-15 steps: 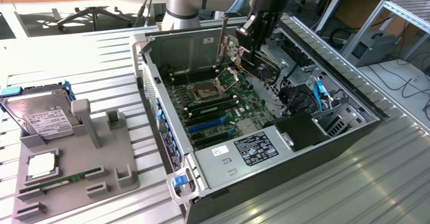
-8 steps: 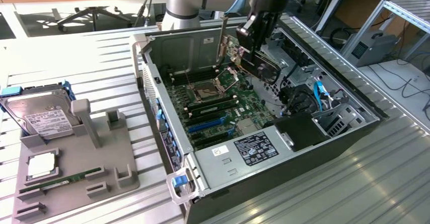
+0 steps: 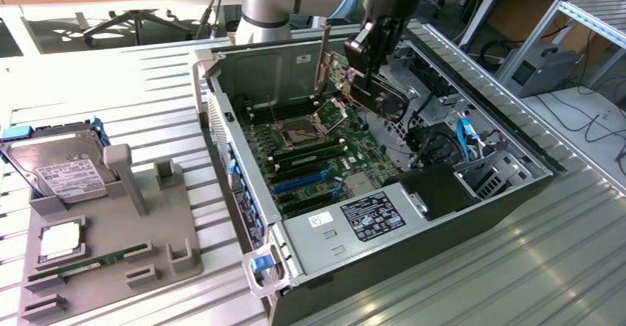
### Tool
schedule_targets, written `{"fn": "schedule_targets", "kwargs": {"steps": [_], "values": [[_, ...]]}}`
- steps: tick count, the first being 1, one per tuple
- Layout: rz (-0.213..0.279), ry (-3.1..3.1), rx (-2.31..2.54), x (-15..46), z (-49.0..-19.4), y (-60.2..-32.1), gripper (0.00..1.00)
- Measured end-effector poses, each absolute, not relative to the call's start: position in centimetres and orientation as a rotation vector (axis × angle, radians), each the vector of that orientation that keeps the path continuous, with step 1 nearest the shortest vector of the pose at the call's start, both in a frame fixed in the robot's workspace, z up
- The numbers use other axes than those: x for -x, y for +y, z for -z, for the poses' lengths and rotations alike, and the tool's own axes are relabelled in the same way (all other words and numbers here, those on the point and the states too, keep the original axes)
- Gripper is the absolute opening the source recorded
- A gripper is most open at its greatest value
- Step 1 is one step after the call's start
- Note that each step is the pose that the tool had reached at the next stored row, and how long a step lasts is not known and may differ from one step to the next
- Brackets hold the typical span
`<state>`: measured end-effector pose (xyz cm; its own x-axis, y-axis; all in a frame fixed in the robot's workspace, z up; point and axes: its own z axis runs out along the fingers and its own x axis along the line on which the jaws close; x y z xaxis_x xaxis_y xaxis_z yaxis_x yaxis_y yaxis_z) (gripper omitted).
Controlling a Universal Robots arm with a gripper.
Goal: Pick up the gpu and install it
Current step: 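Insert the gpu into the slot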
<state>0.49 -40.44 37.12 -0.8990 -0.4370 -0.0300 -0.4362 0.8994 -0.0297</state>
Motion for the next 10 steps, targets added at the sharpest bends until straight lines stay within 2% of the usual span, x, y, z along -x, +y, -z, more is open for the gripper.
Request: {"fn": "schedule_targets", "kwargs": {"steps": [10], "values": [[0.034, 3.018, 0.731, -0.49, -37.12, -40.44, 0.27]]}}
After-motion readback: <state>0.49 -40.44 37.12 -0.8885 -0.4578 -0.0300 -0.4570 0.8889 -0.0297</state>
